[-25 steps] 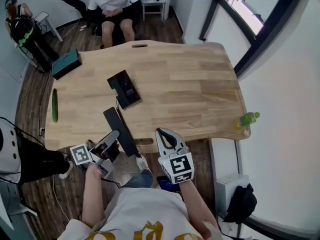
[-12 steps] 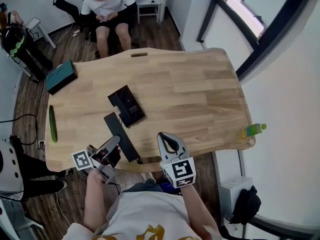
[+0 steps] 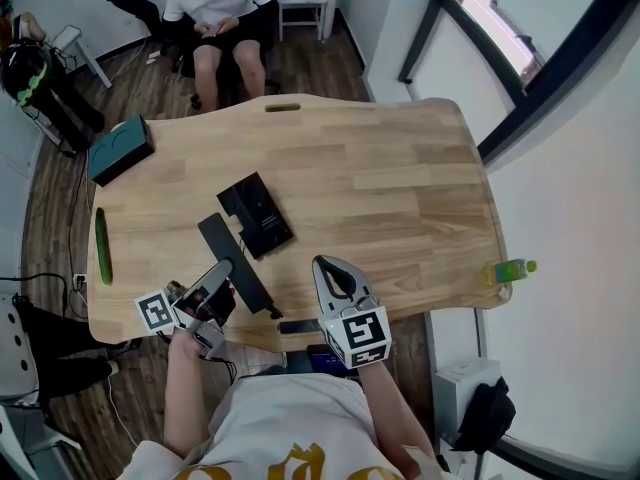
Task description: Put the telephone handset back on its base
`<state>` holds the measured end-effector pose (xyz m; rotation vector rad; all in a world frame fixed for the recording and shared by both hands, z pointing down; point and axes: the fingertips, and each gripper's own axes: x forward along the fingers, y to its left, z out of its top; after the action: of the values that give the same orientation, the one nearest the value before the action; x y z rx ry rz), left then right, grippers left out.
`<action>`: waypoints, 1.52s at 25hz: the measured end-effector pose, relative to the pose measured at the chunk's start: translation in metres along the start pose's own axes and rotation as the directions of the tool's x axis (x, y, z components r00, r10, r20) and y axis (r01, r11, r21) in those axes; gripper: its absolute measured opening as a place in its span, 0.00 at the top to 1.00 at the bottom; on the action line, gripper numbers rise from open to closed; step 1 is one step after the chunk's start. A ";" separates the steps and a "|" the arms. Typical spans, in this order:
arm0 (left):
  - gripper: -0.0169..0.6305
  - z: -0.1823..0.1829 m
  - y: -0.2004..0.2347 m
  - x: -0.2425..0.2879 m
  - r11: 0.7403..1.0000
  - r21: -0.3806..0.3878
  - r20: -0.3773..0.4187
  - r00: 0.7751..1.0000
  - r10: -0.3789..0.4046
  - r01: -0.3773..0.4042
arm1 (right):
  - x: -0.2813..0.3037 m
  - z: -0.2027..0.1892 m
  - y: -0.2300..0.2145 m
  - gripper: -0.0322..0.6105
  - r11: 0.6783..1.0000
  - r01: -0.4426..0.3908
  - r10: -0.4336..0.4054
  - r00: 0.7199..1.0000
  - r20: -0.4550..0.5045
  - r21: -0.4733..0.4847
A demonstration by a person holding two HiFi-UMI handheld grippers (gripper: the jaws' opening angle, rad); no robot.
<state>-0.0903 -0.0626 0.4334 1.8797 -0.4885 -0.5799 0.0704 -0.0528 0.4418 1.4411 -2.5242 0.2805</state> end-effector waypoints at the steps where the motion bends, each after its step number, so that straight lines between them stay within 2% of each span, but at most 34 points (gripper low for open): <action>1: 0.86 0.004 0.002 0.001 1.000 0.003 0.002 1.000 0.000 0.000 | 0.005 0.000 -0.001 0.95 1.000 -0.004 0.004 1.000 0.000 -0.001; 19: 0.86 0.020 0.025 0.027 0.999 -0.018 0.001 1.000 -0.028 0.028 | 0.047 -0.008 -0.028 0.95 0.999 -0.022 0.023 0.999 -0.038 0.023; 38: 0.86 0.025 0.060 0.023 0.999 -0.048 0.035 0.999 0.008 -0.007 | 0.061 -0.033 -0.033 0.95 0.998 -0.045 0.049 0.993 -0.109 0.042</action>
<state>-0.0906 -0.1151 0.4772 1.8247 -0.5001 -0.6152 0.0717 -0.1101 0.4923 1.3423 -2.4800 0.4082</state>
